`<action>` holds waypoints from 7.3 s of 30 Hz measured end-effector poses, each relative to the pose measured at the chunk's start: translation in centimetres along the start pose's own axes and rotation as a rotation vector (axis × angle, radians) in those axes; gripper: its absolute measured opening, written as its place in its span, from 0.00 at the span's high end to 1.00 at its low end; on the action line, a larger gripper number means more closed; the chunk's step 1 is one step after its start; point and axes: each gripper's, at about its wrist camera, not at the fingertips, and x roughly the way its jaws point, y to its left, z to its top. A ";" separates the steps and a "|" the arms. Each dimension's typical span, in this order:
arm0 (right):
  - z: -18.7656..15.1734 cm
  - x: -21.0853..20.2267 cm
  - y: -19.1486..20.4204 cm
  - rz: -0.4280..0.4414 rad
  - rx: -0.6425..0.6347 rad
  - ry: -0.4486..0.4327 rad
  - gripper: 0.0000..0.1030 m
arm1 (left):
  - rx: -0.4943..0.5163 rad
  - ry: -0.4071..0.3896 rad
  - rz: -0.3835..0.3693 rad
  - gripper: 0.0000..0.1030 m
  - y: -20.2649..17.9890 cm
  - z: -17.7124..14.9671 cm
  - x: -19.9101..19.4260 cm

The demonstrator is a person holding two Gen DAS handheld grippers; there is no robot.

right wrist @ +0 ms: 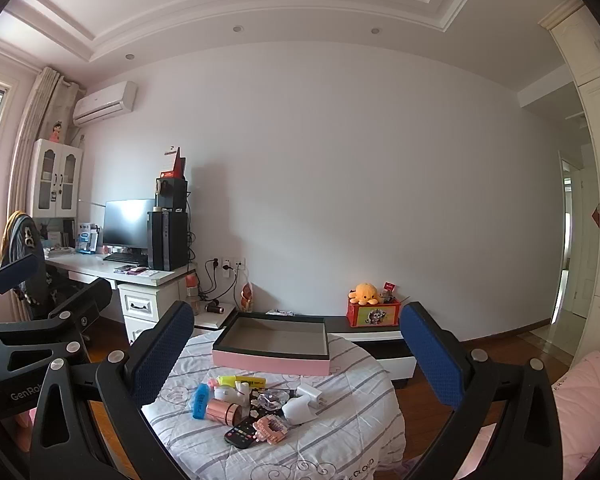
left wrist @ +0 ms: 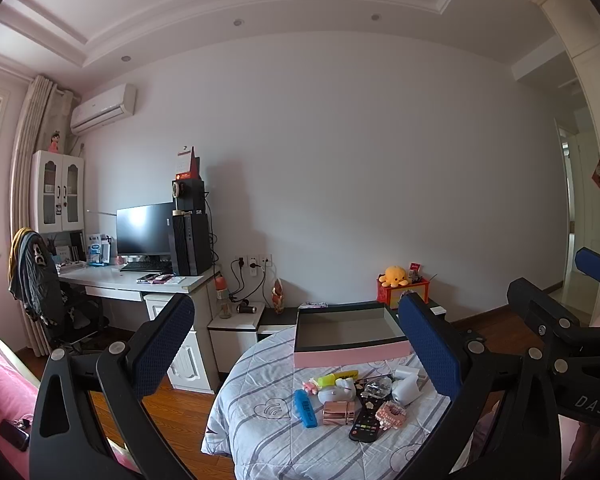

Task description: Organize rigid objects

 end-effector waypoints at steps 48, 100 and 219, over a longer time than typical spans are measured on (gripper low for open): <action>-2.8 9.8 -1.5 0.003 0.014 0.152 0.00 | 0.003 0.131 0.006 0.00 -1.7 -2.7 10.4; -21.8 28.1 -3.8 0.072 -0.009 0.660 0.00 | 0.112 0.767 0.050 0.00 1.0 -25.0 31.2; -8.1 26.1 -3.1 0.156 -0.012 0.275 0.00 | -0.003 0.347 -0.103 0.00 -0.2 -10.3 25.6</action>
